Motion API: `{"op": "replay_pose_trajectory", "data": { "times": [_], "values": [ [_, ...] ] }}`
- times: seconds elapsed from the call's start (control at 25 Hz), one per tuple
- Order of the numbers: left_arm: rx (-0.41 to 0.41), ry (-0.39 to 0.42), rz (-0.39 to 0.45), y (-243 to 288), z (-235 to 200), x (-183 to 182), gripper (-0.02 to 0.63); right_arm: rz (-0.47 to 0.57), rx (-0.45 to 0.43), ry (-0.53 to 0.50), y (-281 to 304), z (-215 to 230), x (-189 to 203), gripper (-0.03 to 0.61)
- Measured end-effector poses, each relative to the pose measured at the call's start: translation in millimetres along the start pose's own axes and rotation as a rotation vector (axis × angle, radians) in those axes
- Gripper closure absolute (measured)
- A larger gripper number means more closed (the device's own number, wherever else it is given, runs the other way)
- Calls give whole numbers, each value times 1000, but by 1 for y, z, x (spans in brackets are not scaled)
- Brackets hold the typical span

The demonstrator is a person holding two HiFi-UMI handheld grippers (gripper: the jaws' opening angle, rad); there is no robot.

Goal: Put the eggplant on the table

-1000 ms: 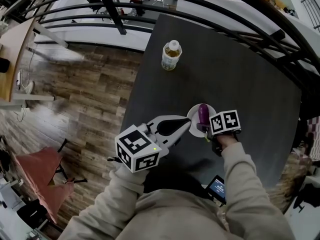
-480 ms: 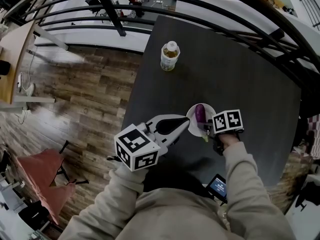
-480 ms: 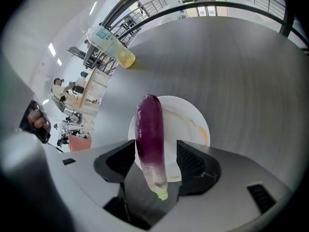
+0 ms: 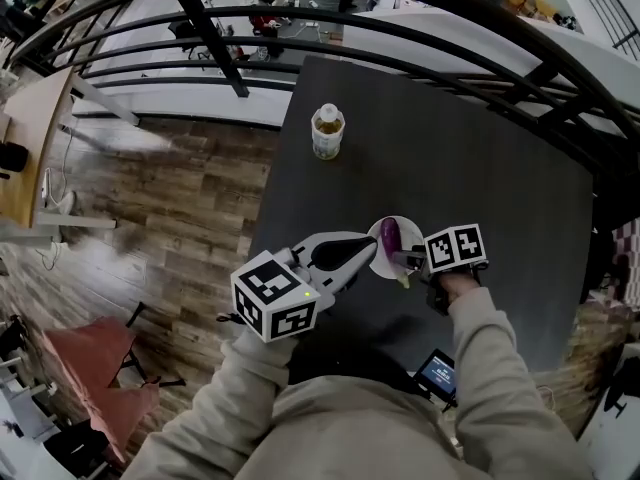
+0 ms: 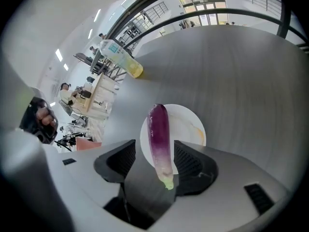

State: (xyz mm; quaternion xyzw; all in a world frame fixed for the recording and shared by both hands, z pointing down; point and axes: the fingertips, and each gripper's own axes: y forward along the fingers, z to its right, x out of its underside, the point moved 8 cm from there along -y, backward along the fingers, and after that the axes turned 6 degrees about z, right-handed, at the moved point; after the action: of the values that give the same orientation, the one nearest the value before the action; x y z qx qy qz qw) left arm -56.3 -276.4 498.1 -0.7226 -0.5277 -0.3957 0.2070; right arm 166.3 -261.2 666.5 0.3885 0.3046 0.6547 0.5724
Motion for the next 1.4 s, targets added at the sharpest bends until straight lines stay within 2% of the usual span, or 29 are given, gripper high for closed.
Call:
{"op": "replay_pose_trajectory", "data": {
  "times": [0.2,0.28,0.36,0.48,0.56,0.96,1.2,1.4],
  "values": [
    [23,35,10,6,15,-16,607,72,-118,-31,-27,-20,-4,336],
    [32,61,11,8,23,-25,607,122,-198,-52,-42,-30,-7,407],
    [42,91,13,9,31,-34,607,194,-272,-53,-61,-40,-14,526],
    [57,127,14,8,44,-44,607,315,-357,-47,-89,-54,-23,556],
    [67,153,14,9,50,-50,608,383,-392,-78,-108,-62,-27,560],
    [144,298,52,33,100,-96,607,624,-412,-493,-231,-111,-28,563],
    [198,360,73,38,134,-118,607,784,-425,-560,-304,-130,-16,563],
    [234,400,94,40,156,-125,607,856,-413,-626,-330,-145,-3,563]
  ]
}}
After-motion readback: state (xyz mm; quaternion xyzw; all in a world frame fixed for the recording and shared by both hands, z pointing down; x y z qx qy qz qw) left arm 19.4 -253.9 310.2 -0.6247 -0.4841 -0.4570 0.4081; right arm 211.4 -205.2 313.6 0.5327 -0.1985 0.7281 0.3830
